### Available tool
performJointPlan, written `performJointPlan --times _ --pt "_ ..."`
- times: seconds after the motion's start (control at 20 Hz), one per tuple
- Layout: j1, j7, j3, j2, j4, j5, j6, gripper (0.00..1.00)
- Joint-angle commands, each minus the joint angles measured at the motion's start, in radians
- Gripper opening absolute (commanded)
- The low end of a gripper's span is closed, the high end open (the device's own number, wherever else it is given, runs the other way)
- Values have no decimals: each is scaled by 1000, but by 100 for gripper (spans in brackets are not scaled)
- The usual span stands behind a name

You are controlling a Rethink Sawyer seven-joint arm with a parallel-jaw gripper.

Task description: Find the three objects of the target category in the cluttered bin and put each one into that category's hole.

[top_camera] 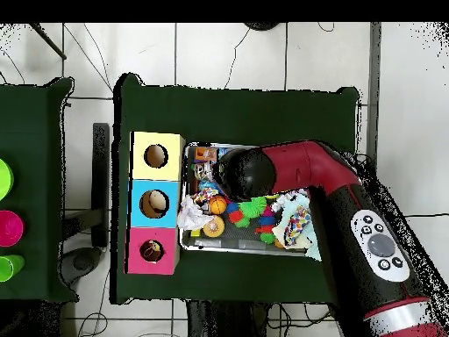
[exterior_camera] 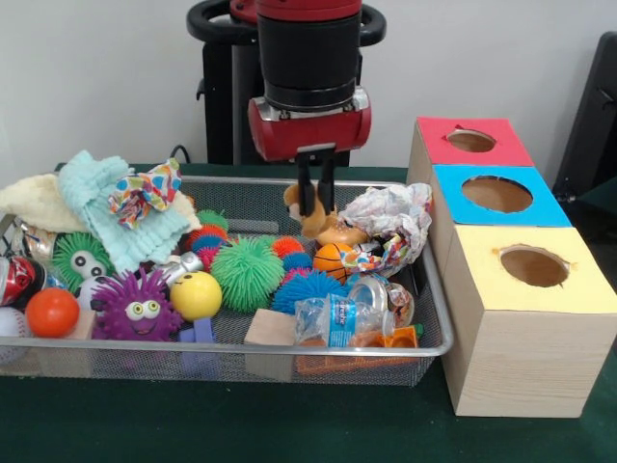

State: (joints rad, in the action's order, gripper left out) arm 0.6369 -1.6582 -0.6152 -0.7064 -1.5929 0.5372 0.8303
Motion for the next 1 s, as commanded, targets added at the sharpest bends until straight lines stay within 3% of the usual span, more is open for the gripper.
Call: performJointPlan --times 0.05,0.45,0.9,1.0 --pt "35 458 -121 76 53 71 115 0" --pt "33 463 -146 84 98 32 141 0" --pt "19 595 -189 154 197 34 229 0" --pt "14 559 -177 139 196 38 227 0"
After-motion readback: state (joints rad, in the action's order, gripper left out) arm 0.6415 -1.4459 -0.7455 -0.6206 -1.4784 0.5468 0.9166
